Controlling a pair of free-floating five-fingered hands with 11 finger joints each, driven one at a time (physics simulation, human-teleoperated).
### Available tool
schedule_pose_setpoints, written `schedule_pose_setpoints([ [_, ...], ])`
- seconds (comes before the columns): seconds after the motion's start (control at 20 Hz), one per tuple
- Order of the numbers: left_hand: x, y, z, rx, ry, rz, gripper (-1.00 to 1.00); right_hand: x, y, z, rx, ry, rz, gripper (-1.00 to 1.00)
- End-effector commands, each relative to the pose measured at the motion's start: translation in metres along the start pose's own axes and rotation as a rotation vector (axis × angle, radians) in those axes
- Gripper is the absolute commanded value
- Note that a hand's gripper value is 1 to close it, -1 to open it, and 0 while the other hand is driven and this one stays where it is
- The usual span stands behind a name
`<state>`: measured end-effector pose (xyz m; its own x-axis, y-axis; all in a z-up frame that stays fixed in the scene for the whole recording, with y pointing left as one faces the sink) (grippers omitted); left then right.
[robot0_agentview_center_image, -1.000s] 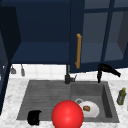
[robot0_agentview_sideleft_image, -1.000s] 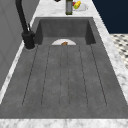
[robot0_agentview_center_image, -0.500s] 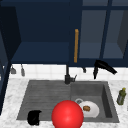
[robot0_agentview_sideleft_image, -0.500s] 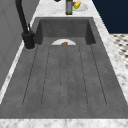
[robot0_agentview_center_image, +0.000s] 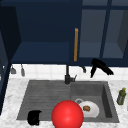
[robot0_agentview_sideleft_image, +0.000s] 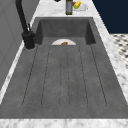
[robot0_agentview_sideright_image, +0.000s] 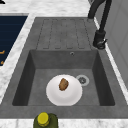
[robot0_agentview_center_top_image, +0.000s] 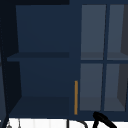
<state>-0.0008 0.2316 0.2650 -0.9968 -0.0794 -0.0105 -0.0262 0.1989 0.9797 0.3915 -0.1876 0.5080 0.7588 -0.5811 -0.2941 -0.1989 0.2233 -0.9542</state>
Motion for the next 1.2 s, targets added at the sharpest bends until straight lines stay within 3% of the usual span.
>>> schedule_pose_setpoints([
  [0.0, 0.000, 0.000, 0.000, 0.000, 0.000, 0.000, 0.00, 0.013, -0.003, 0.018, 0.001, 0.010, -0.002, -1.00],
  [0.15, 0.000, 0.000, 0.000, 0.000, 0.000, 0.000, 0.00, -0.010, 0.008, -0.009, 0.008, 0.073, 0.007, -1.00],
  [0.4, 0.000, 0.000, 0.000, 0.000, 0.000, 0.000, 0.00, -0.031, 0.019, -0.055, 0.028, 0.061, -0.009, -1.00],
  [0.65, 0.000, 0.000, 0.000, 0.000, 0.000, 0.000, 0.00, -0.033, 0.037, -0.090, 0.023, 0.017, 0.032, -1.00],
  [0.75, 0.000, 0.000, 0.000, 0.000, 0.000, 0.000, 0.00, -0.029, 0.040, -0.090, 0.011, -0.015, 0.022, -1.00],
  [0.9, 0.000, 0.000, 0.000, 0.000, 0.000, 0.000, 0.00, -0.035, 0.036, -0.086, 0.019, 0.061, 0.017, -1.00],
  [1.15, 0.000, 0.000, 0.000, 0.000, 0.000, 0.000, 0.00, -0.031, 0.037, -0.086, 0.022, 0.059, 0.019, -1.00],
])
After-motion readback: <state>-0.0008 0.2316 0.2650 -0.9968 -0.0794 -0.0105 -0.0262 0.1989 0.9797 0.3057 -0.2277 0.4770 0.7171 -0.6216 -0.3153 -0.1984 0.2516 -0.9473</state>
